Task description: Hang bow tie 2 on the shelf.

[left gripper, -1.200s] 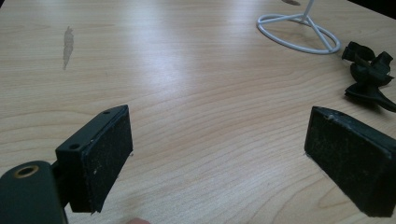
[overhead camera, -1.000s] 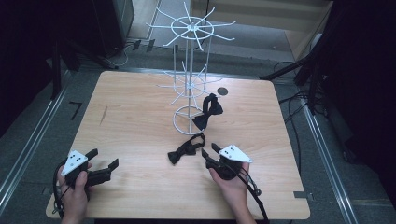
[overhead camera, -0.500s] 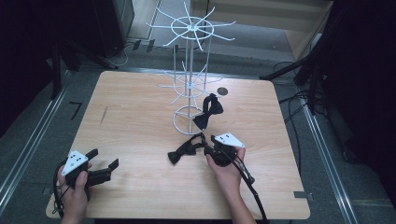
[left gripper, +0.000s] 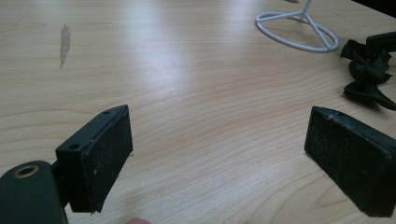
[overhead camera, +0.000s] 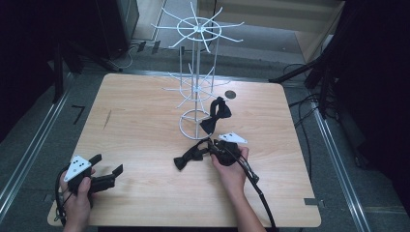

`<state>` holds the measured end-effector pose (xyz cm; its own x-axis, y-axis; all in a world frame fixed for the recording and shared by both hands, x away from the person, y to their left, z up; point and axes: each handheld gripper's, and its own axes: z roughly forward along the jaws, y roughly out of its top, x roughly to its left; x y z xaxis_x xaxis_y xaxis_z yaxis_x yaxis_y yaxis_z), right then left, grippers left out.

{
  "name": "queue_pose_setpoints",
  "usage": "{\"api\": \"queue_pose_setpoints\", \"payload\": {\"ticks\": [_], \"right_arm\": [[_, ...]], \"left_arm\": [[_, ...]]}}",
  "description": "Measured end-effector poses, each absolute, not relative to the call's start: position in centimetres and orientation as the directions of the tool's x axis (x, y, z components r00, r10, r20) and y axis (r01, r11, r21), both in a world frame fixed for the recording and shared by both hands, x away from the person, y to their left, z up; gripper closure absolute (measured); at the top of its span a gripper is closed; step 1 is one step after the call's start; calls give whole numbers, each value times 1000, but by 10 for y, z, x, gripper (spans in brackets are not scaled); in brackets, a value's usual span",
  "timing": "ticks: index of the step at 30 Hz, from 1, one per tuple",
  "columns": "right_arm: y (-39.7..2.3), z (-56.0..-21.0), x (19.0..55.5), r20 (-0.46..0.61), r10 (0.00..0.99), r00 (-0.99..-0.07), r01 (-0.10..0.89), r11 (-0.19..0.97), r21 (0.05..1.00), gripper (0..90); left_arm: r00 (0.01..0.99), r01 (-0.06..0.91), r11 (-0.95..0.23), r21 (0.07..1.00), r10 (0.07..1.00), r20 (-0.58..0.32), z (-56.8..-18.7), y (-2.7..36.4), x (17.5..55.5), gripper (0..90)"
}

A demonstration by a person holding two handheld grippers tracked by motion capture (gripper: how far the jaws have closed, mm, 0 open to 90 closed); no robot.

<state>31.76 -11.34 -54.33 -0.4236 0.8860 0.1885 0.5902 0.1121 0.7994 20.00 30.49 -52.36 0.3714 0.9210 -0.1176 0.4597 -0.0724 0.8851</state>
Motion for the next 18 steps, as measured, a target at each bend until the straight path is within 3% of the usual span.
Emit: {"api": "queue_pose_setpoints", "payload": {"ticks": [10, 18], "right_arm": [[-113, -545, 315, 212, 874, -437, 627, 127, 769, 883], [-107, -544, 305, 200, 851, -485, 607, 163, 778, 898]], "left_arm": [[371, 460, -72, 885, 921, -118, -524, 305, 200, 86], [371, 460, -72, 885, 921, -117, -524, 305, 200, 85]]}}
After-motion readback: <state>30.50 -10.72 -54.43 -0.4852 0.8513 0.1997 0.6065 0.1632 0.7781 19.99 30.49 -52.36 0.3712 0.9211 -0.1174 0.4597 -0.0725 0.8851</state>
